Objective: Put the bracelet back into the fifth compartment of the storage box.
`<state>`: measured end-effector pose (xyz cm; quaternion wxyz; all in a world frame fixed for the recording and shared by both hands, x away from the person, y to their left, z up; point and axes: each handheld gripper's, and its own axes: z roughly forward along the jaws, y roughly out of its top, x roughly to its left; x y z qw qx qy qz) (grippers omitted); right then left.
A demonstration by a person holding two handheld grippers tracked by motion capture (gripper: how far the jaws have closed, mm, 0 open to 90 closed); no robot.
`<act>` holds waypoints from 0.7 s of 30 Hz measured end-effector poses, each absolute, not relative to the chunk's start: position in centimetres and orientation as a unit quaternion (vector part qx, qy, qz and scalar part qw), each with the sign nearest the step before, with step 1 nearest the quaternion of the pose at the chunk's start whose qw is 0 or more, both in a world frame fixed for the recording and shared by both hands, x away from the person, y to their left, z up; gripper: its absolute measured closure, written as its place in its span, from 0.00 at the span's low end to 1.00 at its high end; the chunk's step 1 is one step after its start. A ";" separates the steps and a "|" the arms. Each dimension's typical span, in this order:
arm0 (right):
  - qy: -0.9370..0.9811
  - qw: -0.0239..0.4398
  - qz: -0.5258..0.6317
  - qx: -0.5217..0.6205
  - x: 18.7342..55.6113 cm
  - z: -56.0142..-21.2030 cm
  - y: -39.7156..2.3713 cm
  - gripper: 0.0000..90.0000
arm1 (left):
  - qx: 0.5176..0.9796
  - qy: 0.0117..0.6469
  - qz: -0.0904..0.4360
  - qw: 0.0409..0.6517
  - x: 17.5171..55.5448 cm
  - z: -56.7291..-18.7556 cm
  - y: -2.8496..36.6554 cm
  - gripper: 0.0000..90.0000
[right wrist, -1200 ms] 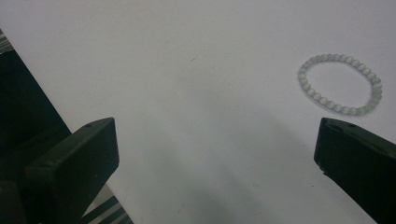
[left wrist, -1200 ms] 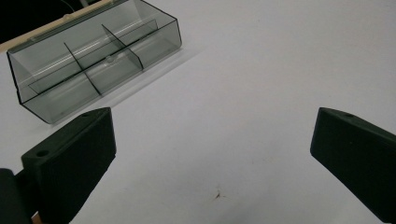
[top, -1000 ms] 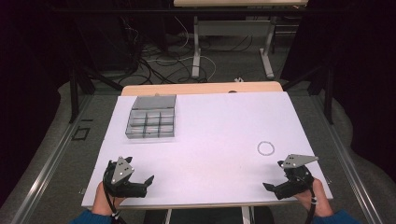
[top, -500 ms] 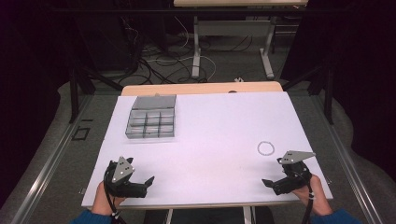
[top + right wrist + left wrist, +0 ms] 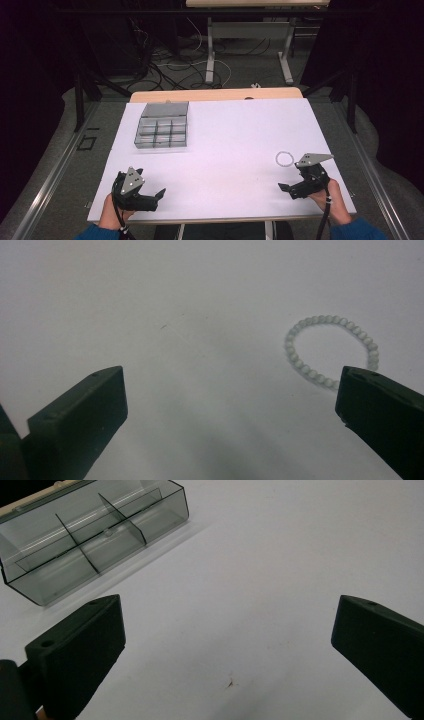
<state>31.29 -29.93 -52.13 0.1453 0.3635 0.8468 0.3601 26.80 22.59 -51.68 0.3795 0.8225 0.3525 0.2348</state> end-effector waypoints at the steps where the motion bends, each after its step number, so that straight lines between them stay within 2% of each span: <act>1: 0.848 0.147 0.360 0.361 31.5 -52.1 -29.9 0.00 | 0.823 0.352 0.235 0.379 26.8 -51.7 22.6 0.01; 21: 0.845 0.147 0.360 0.368 34.6 -52.0 -29.3 0.00 | 0.825 0.351 0.239 0.373 26.8 -51.7 22.6 0.01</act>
